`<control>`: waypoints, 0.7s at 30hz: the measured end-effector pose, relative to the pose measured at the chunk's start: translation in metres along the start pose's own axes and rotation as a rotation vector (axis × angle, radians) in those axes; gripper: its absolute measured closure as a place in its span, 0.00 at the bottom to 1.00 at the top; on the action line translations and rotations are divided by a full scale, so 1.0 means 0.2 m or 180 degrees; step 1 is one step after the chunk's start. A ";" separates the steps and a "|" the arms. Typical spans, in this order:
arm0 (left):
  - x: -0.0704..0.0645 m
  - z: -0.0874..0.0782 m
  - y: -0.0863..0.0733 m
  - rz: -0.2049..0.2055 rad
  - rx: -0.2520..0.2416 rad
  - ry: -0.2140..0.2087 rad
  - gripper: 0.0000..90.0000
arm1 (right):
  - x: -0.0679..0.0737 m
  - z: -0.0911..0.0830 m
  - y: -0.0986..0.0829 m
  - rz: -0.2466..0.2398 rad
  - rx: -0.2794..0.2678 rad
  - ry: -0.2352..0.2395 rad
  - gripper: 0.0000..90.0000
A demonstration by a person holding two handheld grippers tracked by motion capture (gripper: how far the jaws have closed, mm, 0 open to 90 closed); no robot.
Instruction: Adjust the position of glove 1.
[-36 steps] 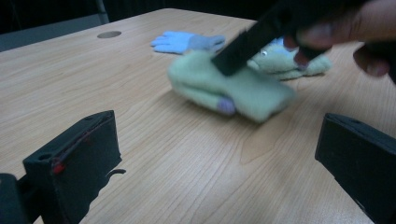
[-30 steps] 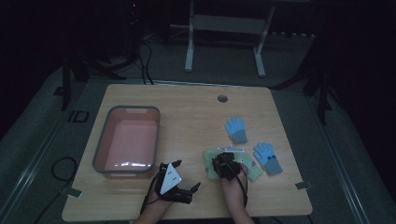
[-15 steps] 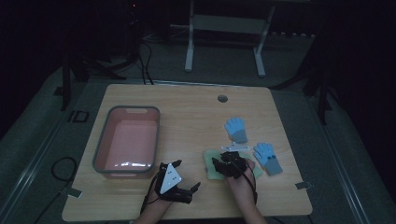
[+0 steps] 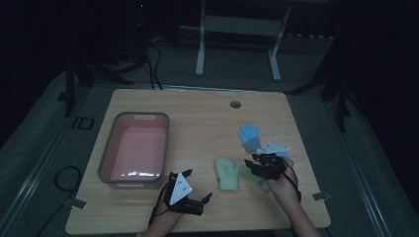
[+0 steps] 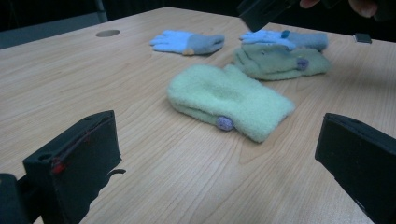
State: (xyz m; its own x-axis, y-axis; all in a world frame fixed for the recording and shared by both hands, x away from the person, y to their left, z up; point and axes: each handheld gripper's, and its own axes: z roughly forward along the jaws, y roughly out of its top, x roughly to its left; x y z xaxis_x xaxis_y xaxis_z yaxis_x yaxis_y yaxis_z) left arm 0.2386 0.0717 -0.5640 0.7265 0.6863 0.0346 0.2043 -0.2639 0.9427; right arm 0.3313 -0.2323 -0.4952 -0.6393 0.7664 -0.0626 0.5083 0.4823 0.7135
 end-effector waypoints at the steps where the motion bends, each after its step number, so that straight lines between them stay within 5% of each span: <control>1: 0.00 0.00 0.00 0.0001 0.0001 0.0000 0.00 | -0.02 -0.01 -0.01 -0.0051 -0.0005 0.0035 0.67; 7: 0.00 0.00 0.00 -0.0007 0.0000 0.0005 0.00 | -0.10 -0.06 -0.09 -0.0273 0.0063 0.0163 0.66; 15: 0.00 0.00 0.00 -0.0004 0.0008 0.0009 0.00 | -0.12 -0.02 -0.24 -0.0240 0.0173 0.0358 0.64; 21: 0.00 0.00 0.00 0.0001 0.0007 0.0007 0.00 | -0.10 0.04 -0.29 -0.0237 0.0204 0.0328 0.67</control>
State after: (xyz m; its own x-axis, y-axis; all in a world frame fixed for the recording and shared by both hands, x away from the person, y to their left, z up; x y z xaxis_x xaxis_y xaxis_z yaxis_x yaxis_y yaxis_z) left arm 0.2386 0.0717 -0.5640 0.7252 0.6876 0.0357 0.2056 -0.2656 0.9419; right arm 0.3189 -0.2728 -0.5416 -0.7308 0.6814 -0.0395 0.4909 0.5649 0.6633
